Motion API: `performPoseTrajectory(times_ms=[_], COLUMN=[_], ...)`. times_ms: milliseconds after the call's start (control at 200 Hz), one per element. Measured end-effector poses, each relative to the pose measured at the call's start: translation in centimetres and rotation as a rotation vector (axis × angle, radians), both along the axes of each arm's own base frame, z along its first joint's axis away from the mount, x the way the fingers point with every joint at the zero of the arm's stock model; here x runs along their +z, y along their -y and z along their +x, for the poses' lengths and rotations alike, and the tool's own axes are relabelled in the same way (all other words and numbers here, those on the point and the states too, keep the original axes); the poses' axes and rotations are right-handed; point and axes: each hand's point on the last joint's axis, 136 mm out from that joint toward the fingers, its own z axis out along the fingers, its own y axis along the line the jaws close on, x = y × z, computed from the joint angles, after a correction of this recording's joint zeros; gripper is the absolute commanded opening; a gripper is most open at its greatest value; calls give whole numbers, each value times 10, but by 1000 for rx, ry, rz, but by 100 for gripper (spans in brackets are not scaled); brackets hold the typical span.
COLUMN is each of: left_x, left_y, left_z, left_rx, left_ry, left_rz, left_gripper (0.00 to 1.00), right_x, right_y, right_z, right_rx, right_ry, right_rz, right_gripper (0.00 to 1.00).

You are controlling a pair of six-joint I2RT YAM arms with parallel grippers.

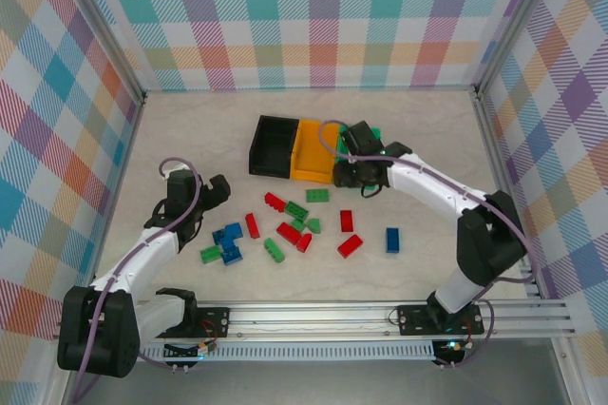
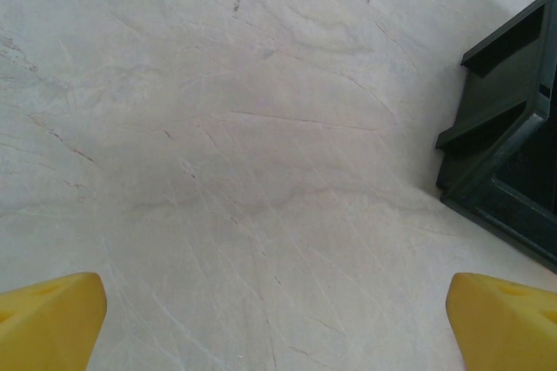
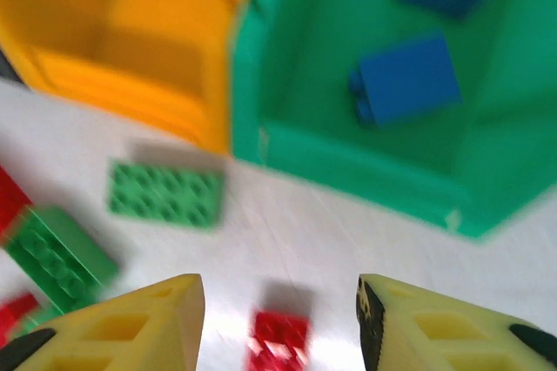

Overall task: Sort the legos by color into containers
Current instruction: Pick up the lego from the bottom-right of the table, then place the lego in the container.

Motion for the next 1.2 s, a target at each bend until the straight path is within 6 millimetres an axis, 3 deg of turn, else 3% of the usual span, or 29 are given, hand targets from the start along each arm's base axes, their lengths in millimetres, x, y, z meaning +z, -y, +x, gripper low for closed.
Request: performPoseTrajectory(times_ms=[160,275,405,560,695,825,905,1115,1200], left_x=[-2,-7,-9,-9,-9,-9,-9,-9,-9], left_y=[2,3,4,4,4,4,4,4,4], left_z=[0,0,0,0,0,0,0,0,0], left_rx=[-9,-14,-17,-17,-16,-16,-16,-16,-17], left_ry=[-7,-24,-29,-29,-29,-29,-29,-29,-29], left_rz=[-7,-10,-12,-11,-12,-11,-12,-12,-11], left_gripper=[100,100,100,100,100,100,100,100,100], right_x=[-31,-53,-79,-99,-101,-92,-72,5,21], right_y=[57,85,99,100,95,85,71,26,12], right_z=[-71,-111,-132,-136,-132,-119,-99,-25,5], right_rx=[-82,-164,-226,-239,-215,-188,-163,-88,-63], right_ry=[-115,-194,-289,-351,-364,-334,-277,-53,15], right_rz=[-87,-107,-148,-190,-192,-170,-133,-26,-20], right_gripper=[52,52,51,44,23,21,21,23,28])
